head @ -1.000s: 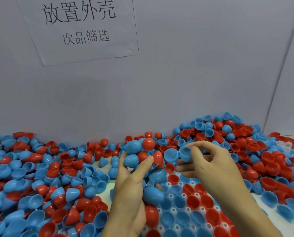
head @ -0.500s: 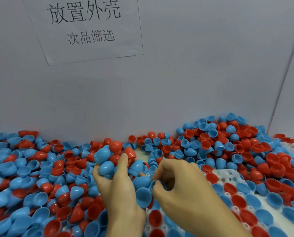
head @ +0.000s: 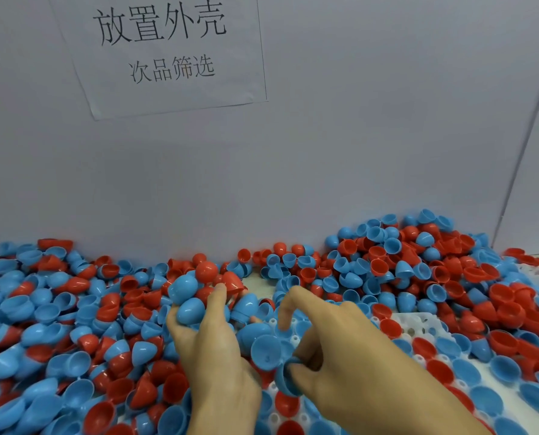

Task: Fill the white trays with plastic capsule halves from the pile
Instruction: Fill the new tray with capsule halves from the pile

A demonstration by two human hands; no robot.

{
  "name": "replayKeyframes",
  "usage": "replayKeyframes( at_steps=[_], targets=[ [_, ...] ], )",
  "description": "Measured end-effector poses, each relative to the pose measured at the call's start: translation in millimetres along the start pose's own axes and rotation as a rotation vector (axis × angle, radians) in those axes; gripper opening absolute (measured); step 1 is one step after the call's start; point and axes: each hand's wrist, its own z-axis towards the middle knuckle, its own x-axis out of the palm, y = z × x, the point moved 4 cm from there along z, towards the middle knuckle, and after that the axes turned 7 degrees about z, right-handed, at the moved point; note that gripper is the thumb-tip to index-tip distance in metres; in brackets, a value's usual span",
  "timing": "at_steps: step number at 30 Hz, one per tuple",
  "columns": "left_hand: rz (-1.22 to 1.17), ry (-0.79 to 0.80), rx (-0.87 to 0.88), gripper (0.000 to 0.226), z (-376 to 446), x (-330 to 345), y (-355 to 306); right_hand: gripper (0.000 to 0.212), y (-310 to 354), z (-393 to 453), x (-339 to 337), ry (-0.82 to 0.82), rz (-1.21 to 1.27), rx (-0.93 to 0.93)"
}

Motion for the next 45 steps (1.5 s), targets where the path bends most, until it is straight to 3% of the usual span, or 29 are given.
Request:
replayKeyframes(
  at_steps=[6,11,18,25,30,40,45],
  targets=[
    [0.014,0.018,-0.020,0.036,2.7,2.3,0.4,0.040,-8.7,-9.4,-18.1,-0.112,0.081,-0.079],
    [0.029,0.025,-0.019,0.025,2.4,1.8,3.7,0.031,-22.7,-16.2,-33.9,-0.209,0.138,-0.044],
    [0.026,0.101,-0.039,0.030,1.8,5.8,8.3,0.018,-90.8,-2.5,-83.9,-0.369,-0.212,0.177],
    [0.009,0.193,-0.037,0.040,-6.4,14.0,6.4,0.025,-157.2,22.3,-110.0,-0.260,-0.467,0.390],
    [0.018,0.212,-0.046,0.036,-6.4,13.3,9.7,0.029,-185.8,22.6,-93.7,-0.180,-0.488,0.472],
    [0.056,0.228,-0.077,0.031,-11.8,15.0,9.0,0.027,-164.1,11.5,-102.9,-0.163,-0.490,0.458],
    [0.063,0.283,-0.113,0.035,-17.2,19.0,12.1,0.020,-108.9,8.6,-97.5,-0.299,-0.293,0.244]
  ],
)
